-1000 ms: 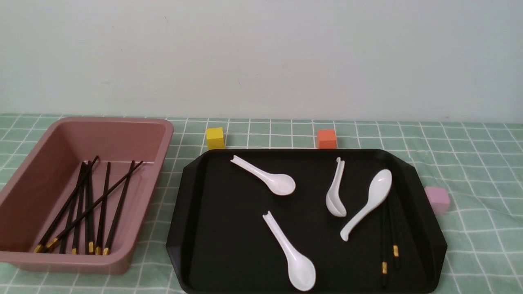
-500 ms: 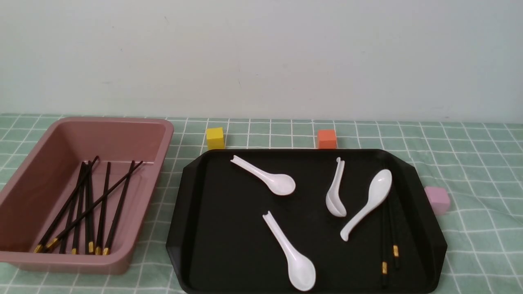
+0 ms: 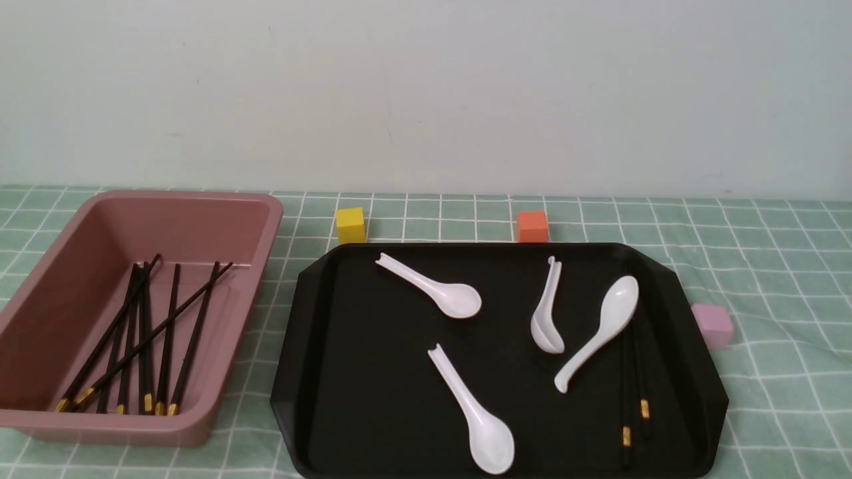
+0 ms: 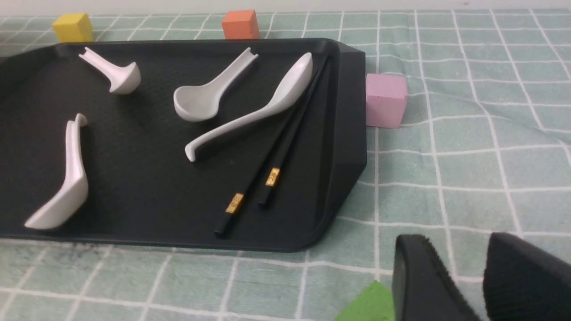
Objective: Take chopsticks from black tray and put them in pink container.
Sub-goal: 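Move the gripper over the chopsticks on the black tray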
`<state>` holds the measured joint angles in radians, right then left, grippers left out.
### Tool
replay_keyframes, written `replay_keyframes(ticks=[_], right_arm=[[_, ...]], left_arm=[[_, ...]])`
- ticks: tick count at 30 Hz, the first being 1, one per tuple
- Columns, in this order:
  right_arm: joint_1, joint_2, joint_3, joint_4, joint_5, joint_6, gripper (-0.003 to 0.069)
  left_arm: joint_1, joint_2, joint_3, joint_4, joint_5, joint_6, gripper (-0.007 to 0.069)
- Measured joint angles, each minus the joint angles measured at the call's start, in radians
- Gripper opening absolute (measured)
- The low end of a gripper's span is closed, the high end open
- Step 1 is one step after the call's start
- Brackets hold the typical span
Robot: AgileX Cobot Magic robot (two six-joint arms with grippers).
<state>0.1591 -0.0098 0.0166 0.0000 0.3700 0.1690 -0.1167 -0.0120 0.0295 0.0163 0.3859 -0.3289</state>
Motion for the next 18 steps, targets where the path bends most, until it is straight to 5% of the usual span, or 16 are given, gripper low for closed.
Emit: replay_keyframes(ticks=[9, 18], right_arm=[[0.000, 0.000, 0.007, 0.413, -0.072, 0.047, 0.0240], [0.000, 0.000, 0.007, 0.566, -0.202, 0.051, 0.0240]], left_arm=[[0.000, 0.000, 0.000, 0.000, 0.000, 0.000, 0.0239], [0.000, 0.000, 0.000, 0.000, 0.000, 0.000, 0.0239]])
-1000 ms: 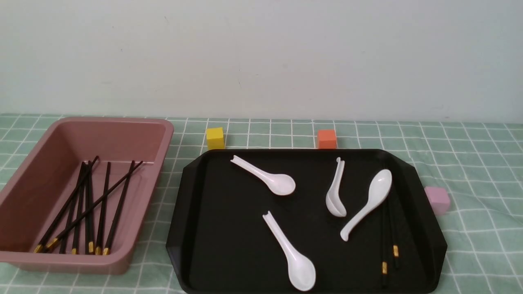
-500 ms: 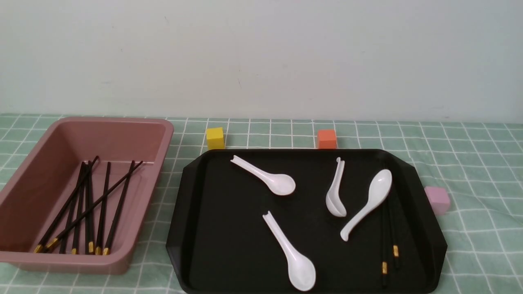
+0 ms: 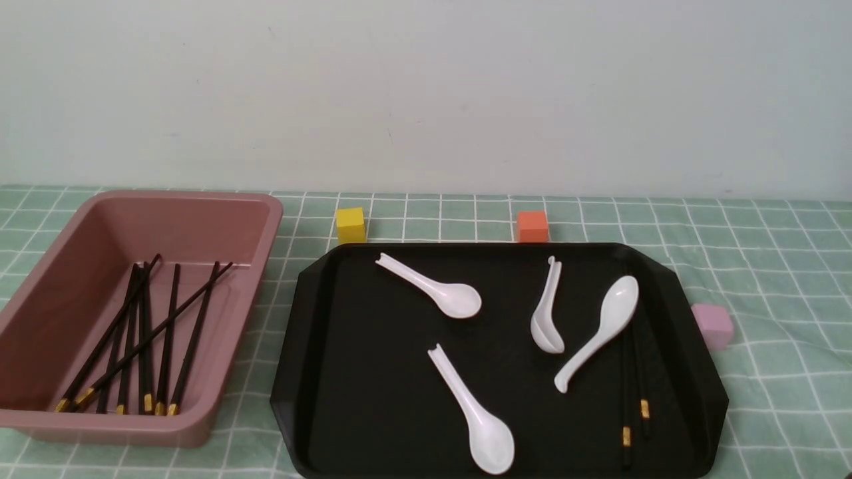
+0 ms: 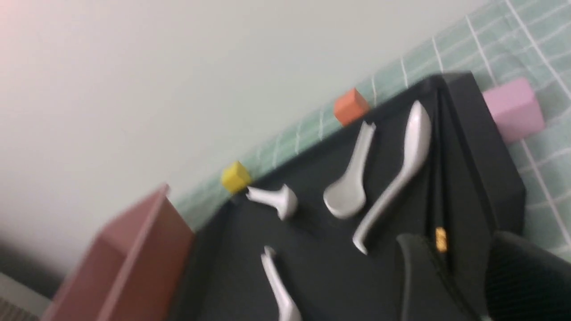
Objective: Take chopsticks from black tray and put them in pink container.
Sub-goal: 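Move the gripper over the chopsticks on the black tray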
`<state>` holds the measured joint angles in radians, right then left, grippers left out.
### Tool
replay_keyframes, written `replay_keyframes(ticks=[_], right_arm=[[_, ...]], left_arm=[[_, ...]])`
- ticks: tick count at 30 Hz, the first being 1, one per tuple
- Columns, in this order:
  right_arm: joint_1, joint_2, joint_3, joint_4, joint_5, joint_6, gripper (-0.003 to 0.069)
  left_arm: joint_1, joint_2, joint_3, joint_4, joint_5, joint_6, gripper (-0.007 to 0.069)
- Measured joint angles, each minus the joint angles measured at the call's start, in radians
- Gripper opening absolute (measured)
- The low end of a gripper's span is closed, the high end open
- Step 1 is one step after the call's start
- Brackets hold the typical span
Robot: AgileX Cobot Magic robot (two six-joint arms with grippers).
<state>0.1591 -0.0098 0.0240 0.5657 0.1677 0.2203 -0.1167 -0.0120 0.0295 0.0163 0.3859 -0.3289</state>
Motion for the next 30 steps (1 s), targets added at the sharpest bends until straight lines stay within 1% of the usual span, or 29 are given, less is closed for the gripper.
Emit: replay_keyframes(ticks=[1, 2, 4, 5, 7, 10, 12, 14, 15, 17, 18, 19, 21, 23, 25, 26, 30], right_arm=[[0.000, 0.000, 0.000, 0.039, -0.040, 0.000, 0.0240], [0.000, 0.000, 0.000, 0.039, -0.048, 0.000, 0.0240], [0.000, 0.000, 0.000, 0.129, -0.161, 0.001, 0.0240], [0.000, 0.000, 0.000, 0.148, -0.198, 0.001, 0.0240], [0.000, 0.000, -0.008, 0.186, -0.341, -0.012, 0.0240], [0.000, 0.008, -0.057, 0.187, -0.392, -0.071, 0.0221], [0.000, 0.071, -0.159, 0.168, -0.377, -0.181, 0.0164], [0.000, 0.155, -0.240, 0.150, -0.307, -0.278, 0.0092], [0.000, 0.185, -0.275, 0.143, -0.259, -0.322, 0.0069], [0.000, 0.286, -0.351, 0.129, -0.123, -0.410, 0.0003], [0.000, 0.376, -0.404, 0.123, 0.004, -0.454, -0.0010], [0.000, 0.416, -0.426, 0.119, 0.062, -0.467, -0.0010], [0.000, 0.577, -0.493, 0.097, 0.275, -0.490, -0.0006], [0.001, 0.715, -0.536, 0.080, 0.425, -0.495, 0.0002], [0.001, 0.832, -0.575, 0.068, 0.540, -0.508, 0.0006], [0.001, 0.928, -0.602, 0.068, 0.603, -0.540, 0.0011], [0.001, 1.128, -0.692, 0.078, 0.758, -0.621, 0.0025]], left_arm=[[0.000, 0.000, 0.000, 0.000, 0.000, 0.000, 0.0239], [0.000, 0.000, 0.000, 0.000, 0.000, 0.000, 0.0239], [0.000, 0.000, 0.000, 0.000, 0.000, 0.000, 0.0239], [0.000, 0.000, 0.000, 0.000, 0.000, 0.000, 0.0239], [0.000, 0.000, 0.000, 0.000, 0.000, 0.000, 0.0239], [0.000, 0.000, 0.000, 0.000, 0.000, 0.000, 0.0239], [0.000, 0.000, 0.000, 0.000, 0.000, 0.000, 0.0239], [0.000, 0.000, 0.000, 0.000, 0.000, 0.000, 0.0239], [0.000, 0.000, 0.000, 0.000, 0.000, 0.000, 0.0239], [0.000, 0.000, 0.000, 0.000, 0.000, 0.000, 0.0239], [0.000, 0.000, 0.000, 0.000, 0.000, 0.000, 0.0239], [0.000, 0.000, 0.000, 0.000, 0.000, 0.000, 0.0239], [0.000, 0.000, 0.000, 0.000, 0.000, 0.000, 0.0239], [0.000, 0.000, 0.000, 0.000, 0.000, 0.000, 0.0239], [0.000, 0.000, 0.000, 0.000, 0.000, 0.000, 0.0239], [0.000, 0.000, 0.000, 0.000, 0.000, 0.000, 0.0239], [0.000, 0.000, 0.000, 0.000, 0.000, 0.000, 0.0239]])
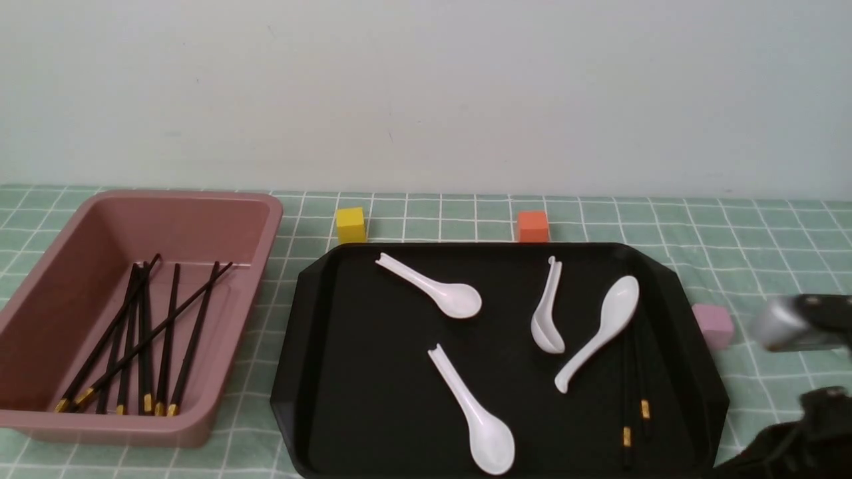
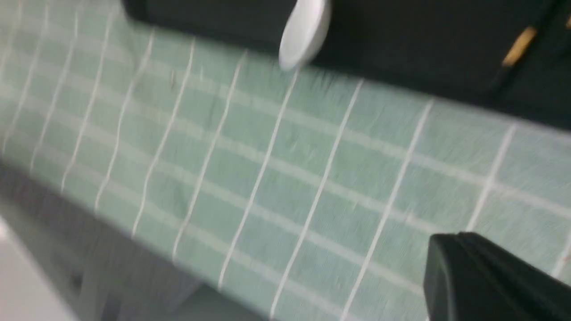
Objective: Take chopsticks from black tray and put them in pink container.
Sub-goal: 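Move the gripper over the chopsticks on the black tray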
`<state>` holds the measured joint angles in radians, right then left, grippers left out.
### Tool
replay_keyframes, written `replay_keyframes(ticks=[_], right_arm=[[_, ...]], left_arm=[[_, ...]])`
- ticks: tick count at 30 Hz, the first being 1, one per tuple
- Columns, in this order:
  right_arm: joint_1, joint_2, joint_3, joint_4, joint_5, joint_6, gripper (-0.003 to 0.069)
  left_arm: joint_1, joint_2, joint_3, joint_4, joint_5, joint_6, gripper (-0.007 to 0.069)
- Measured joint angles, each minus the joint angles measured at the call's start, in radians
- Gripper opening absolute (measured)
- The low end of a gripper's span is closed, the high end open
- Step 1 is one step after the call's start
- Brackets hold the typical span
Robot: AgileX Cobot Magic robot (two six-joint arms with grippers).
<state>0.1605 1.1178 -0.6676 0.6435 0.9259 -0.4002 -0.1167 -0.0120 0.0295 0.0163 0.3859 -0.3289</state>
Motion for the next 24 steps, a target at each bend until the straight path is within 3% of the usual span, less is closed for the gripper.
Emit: replay_keyframes(ticks=[5, 15, 20, 24], right_arm=[[0.010, 0.198, -0.133, -0.058, 0.090, 0.038, 0.0033], [0.194, 0.400, -0.355, -0.495, -0.023, 0.522, 0.0067], [0.245, 0.507, -0.416, -0.562, -0.055, 0.667, 0.0174], [0.250, 0.615, -0.451, -0.593, -0.083, 0.729, 0.0318]], left_arm=[[0.000, 0.000, 0.000, 0.000, 0.000, 0.000, 0.0239], [0.000, 0.000, 0.000, 0.000, 0.000, 0.000, 0.0239], [0.000, 0.000, 0.000, 0.000, 0.000, 0.000, 0.0239], [0.000, 0.000, 0.000, 0.000, 0.000, 0.000, 0.0239]])
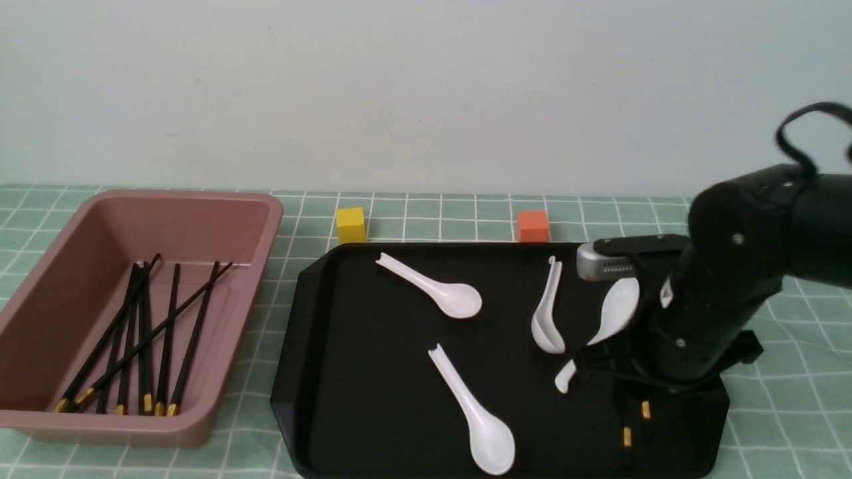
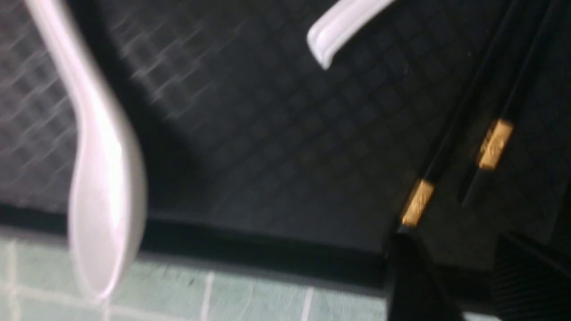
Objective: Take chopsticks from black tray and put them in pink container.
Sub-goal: 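Move the gripper over the chopsticks on the black tray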
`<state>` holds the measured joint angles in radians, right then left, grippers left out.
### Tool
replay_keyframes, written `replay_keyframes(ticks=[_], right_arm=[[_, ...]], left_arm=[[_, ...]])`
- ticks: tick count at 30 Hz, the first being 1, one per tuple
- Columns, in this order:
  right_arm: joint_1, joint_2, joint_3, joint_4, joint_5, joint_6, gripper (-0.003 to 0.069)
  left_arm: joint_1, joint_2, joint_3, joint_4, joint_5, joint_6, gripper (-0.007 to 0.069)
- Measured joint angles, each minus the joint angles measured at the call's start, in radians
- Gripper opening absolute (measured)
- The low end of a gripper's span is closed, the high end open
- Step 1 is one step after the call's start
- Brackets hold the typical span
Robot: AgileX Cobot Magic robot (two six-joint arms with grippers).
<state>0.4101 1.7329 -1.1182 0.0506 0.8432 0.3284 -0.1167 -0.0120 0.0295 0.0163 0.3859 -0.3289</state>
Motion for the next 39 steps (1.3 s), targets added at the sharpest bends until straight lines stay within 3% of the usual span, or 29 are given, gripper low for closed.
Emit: replay_keyframes(ticks=[6, 15, 22, 27, 32, 39], right_arm=[[0.000, 0.096, -0.004, -0.027, -0.014, 0.062, 0.0424], [0.000, 0.143, -0.006, -0.119, -0.054, 0.158, 0.0433], [0.000, 0.173, -0.017, -0.122, -0.070, 0.182, 0.0426], [0.000, 0.177, -0.024, -0.111, -0.064, 0.183, 0.0356], [0.002, 0.181, -0.027, -0.092, -0.063, 0.184, 0.0144], [0.003, 0.160, -0.023, -0.119, -0.009, 0.176, 0.0145]], left_arm=[[0.000, 0.000, 0.000, 0.000, 0.000, 0.000, 0.0239], [0.000, 0.000, 0.000, 0.000, 0.000, 0.000, 0.0239], [0.000, 0.000, 0.000, 0.000, 0.000, 0.000, 0.0239], [0.000, 0.000, 0.000, 0.000, 0.000, 0.000, 0.0239], [0.000, 0.000, 0.000, 0.000, 0.000, 0.000, 0.0239], [0.000, 0.000, 0.000, 0.000, 0.000, 0.000, 0.0239]])
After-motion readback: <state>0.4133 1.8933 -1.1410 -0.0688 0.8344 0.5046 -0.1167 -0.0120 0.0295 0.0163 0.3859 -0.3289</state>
